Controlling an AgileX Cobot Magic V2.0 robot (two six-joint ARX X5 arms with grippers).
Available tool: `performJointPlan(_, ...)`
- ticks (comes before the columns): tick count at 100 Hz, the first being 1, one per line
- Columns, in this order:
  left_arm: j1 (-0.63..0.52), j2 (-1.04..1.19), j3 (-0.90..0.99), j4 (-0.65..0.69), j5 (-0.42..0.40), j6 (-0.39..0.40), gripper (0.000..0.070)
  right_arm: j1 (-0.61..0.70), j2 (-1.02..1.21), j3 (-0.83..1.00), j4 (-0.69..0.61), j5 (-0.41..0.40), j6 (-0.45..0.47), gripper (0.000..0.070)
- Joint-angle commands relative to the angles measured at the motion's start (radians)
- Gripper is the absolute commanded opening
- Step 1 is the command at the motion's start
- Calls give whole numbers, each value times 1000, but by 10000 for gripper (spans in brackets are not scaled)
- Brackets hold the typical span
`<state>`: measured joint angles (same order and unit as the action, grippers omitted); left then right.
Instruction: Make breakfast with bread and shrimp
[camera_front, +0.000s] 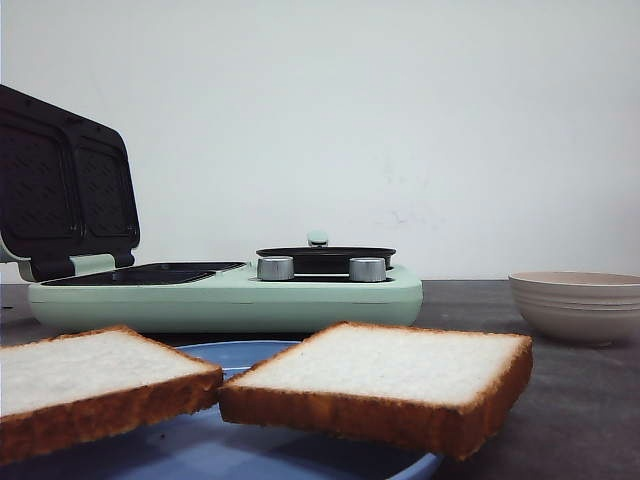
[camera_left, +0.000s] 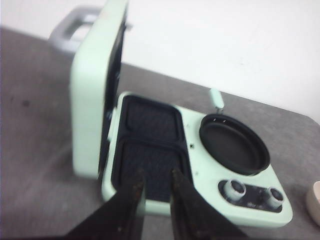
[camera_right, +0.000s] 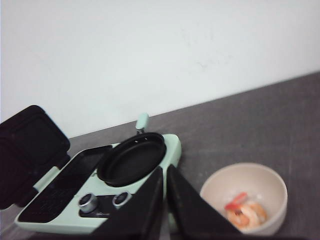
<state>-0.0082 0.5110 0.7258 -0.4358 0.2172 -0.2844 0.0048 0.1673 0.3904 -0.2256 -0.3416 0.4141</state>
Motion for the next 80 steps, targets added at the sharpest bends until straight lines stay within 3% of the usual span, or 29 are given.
performJointPlan(1,-6,16,24,5,12,33,17,2,48,58,-36,-27,-68,80)
performJointPlan(7,-18,21,27,5,29,32,53,5,106,118,-87,-52,-82,298)
performJointPlan(13,-31,24,27,-8,45,32,178,10,150,166,-131,-53,-86,448)
performJointPlan(20,-50,24,27,-38,49,29,424,15,192,217,-175,-53,-93,538)
performJointPlan(26,-66,24,27,-64,49,29,522,21,215,248,-187,-52,-94,567)
performJointPlan(39,-92,26,27,-147,56,23,519,30,232,277,-187,-58,-93,568)
performJointPlan(59,-99,123,27,-328,149,-11,512,50,249,277,-220,-88,-93,568)
performJointPlan(80,-99,315,27,-395,211,10,513,69,249,277,-220,-85,-93,567)
